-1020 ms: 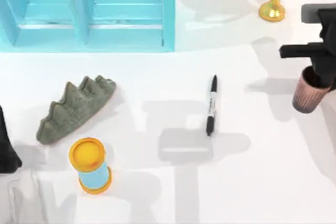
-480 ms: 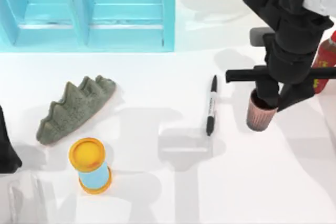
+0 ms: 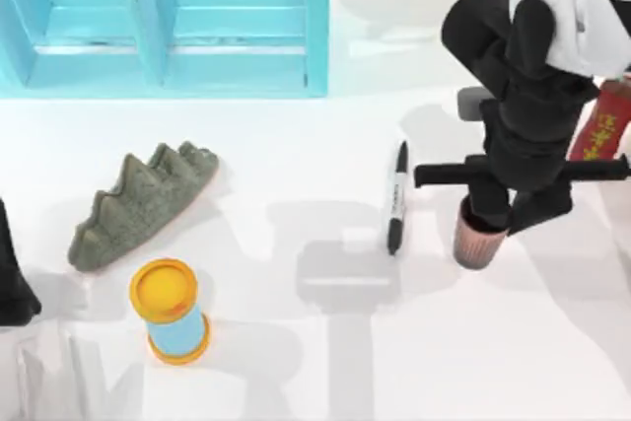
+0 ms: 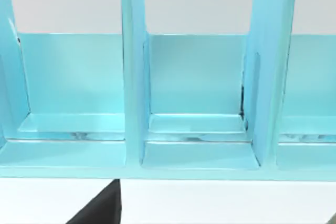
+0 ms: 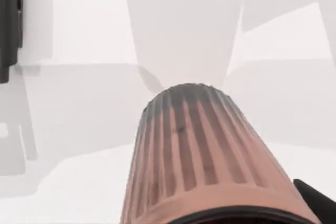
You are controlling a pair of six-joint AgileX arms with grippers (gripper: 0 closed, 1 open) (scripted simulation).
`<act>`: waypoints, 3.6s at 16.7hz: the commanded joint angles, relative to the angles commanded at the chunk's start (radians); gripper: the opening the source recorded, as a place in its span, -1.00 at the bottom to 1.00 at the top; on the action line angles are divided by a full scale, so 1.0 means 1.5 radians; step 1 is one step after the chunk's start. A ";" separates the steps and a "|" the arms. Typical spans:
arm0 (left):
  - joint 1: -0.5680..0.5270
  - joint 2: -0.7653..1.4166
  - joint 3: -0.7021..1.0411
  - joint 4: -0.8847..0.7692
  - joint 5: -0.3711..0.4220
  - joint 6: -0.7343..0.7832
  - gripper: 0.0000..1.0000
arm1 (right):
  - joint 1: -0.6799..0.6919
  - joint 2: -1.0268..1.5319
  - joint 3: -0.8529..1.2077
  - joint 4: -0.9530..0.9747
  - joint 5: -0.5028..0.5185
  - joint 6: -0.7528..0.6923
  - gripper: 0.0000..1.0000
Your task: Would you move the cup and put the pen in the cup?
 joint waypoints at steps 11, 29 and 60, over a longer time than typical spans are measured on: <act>0.000 0.000 0.000 0.000 0.000 0.000 1.00 | 0.001 0.002 -0.006 0.006 0.000 0.000 0.06; 0.000 0.000 0.000 0.000 0.000 0.000 1.00 | -0.001 0.006 0.020 -0.019 0.000 0.002 1.00; 0.000 0.000 0.000 0.000 0.000 0.000 1.00 | 0.077 0.507 0.915 -0.474 0.057 0.178 1.00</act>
